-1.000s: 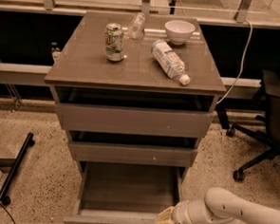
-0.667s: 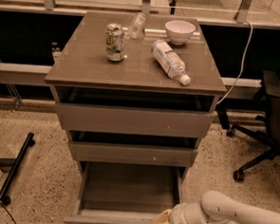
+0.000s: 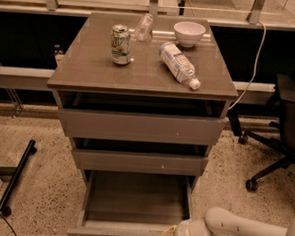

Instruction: Close bottom drawer

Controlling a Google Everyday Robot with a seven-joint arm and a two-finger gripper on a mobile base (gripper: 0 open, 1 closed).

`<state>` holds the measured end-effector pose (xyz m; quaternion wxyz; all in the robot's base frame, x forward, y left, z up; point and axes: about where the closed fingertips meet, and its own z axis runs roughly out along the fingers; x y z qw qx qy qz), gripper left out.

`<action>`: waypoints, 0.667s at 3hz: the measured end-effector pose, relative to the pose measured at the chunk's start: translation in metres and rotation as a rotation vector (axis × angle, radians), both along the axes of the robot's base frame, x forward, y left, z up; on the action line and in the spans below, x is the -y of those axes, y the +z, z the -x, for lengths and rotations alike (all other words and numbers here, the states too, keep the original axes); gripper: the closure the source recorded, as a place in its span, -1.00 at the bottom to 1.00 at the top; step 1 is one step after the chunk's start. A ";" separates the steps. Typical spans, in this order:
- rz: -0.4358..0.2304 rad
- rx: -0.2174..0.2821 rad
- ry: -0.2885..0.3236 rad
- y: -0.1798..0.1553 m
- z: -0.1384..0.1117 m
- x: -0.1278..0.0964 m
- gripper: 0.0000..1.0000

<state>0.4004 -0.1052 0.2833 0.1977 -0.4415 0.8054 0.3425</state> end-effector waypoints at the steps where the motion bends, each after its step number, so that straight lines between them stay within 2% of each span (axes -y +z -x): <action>1: -0.005 -0.029 -0.035 -0.029 -0.003 0.001 1.00; 2: -0.003 -0.058 -0.080 -0.057 -0.006 0.006 1.00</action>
Offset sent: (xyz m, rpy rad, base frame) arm 0.0132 -0.0151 -0.0899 -0.0026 0.0897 -0.1417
